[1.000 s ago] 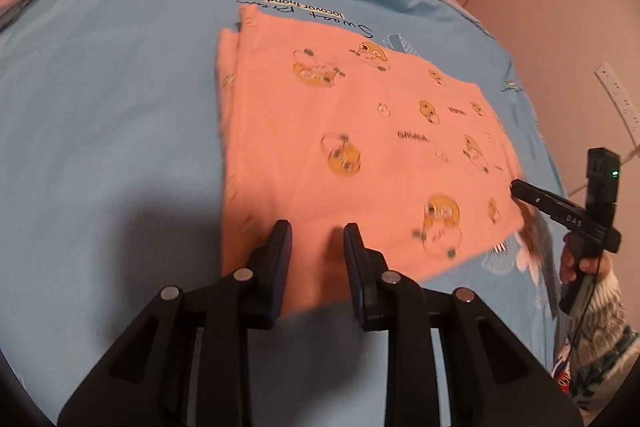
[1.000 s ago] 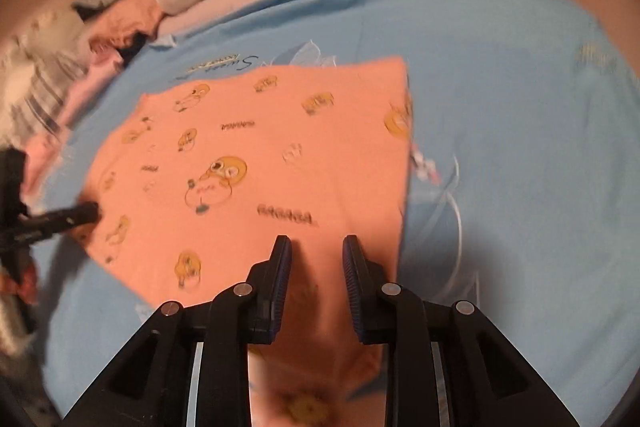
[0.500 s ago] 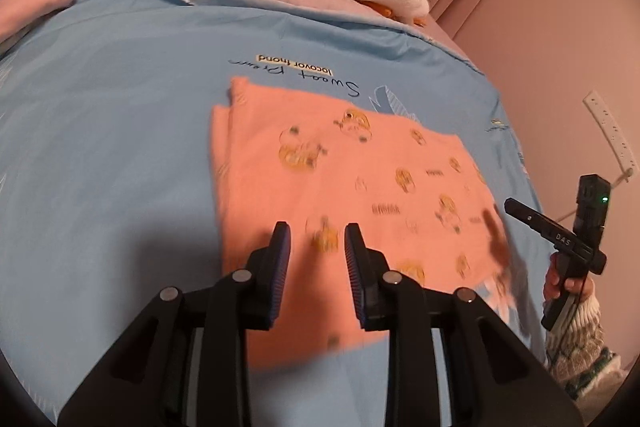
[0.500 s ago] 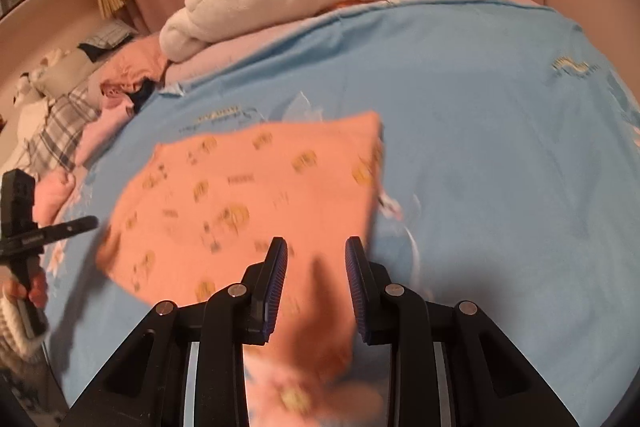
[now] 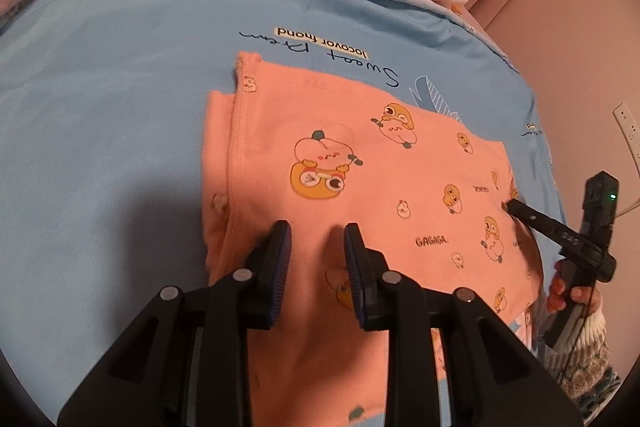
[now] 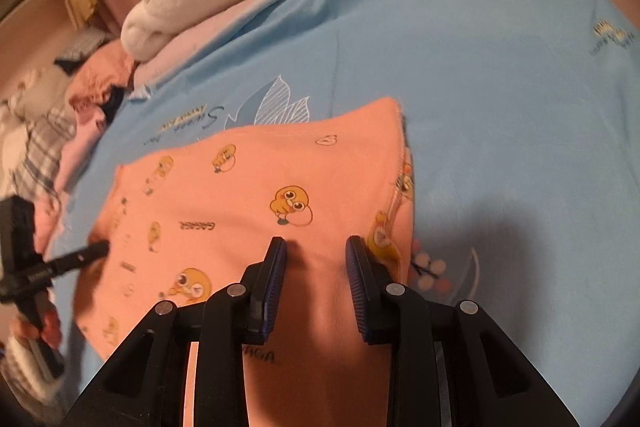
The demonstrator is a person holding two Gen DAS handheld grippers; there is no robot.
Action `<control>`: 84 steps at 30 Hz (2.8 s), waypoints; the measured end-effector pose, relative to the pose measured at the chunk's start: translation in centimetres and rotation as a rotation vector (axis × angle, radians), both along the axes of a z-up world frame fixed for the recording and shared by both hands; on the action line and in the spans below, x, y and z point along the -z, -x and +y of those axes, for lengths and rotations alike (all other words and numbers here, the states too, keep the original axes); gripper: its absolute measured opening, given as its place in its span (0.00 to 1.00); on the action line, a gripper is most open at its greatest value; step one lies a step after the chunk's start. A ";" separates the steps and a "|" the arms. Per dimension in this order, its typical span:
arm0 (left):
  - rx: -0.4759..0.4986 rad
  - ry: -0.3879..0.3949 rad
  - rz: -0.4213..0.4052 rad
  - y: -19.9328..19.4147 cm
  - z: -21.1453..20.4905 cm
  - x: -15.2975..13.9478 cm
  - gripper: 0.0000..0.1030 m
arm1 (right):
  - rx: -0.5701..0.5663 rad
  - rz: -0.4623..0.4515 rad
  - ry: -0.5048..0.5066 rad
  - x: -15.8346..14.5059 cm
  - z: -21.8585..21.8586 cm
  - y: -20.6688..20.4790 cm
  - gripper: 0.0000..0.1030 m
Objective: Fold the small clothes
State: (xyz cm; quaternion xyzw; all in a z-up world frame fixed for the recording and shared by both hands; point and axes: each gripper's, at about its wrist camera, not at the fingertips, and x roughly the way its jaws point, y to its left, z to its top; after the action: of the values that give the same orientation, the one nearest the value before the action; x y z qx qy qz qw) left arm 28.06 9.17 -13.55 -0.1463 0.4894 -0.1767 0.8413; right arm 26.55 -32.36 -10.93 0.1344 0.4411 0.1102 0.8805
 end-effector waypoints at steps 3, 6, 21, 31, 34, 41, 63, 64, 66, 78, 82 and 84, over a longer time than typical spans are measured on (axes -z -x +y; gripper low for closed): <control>0.003 -0.009 -0.022 2.1 0.2 -1.1 0.44 | 0.010 -0.027 -0.039 -1.2 -1.0 2.2 0.43; 0.011 -0.016 -0.040 4.7 0.5 -1.7 0.45 | 0.034 -0.033 -0.057 -1.9 -2.5 4.8 0.46; -0.095 0.104 0.054 14.3 2.2 -0.9 0.60 | 0.099 0.138 -0.392 1.1 -5.3 12.6 0.53; -0.090 0.192 0.057 16.3 0.5 -1.6 0.81 | 0.116 0.111 -0.456 2.1 -3.9 13.2 0.53; -0.084 0.210 0.073 16.1 0.1 -1.3 0.85 | 0.131 0.101 -0.488 2.4 -3.9 12.3 0.53; -0.079 0.207 0.087 13.8 -0.5 -1.1 0.89 | 0.152 0.058 -0.541 2.9 -3.4 9.2 0.53; -0.114 0.358 0.106 0.2 3.6 1.9 0.79 | 0.264 -0.115 -0.284 -1.6 -6.1 8.1 0.53; -0.098 0.356 0.112 -0.3 2.9 2.1 0.79 | 0.256 -0.121 -0.279 -1.8 -5.9 8.0 0.53; -0.066 0.338 0.099 -1.1 1.7 2.0 0.78 | 0.220 -0.138 -0.266 -2.6 -5.2 7.6 0.53; -0.083 0.183 0.071 -1.2 0.1 -0.1 0.15 | -0.120 -0.124 -0.119 -4.1 4.8 1.3 0.49; -0.052 0.107 0.035 -1.0 -1.4 -2.0 0.14 | -0.191 -0.085 -0.133 -3.6 7.9 -1.7 0.27; -0.035 0.081 0.020 -1.0 -2.5 -2.9 0.14 | -0.192 -0.029 -0.095 -2.6 9.3 -3.5 0.21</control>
State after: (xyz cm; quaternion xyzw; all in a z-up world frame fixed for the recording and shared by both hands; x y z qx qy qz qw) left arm 29.11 6.72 -10.64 -0.1905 0.4875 -0.1800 0.8329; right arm 30.03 -23.05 -8.33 0.1315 0.4333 0.2170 0.8648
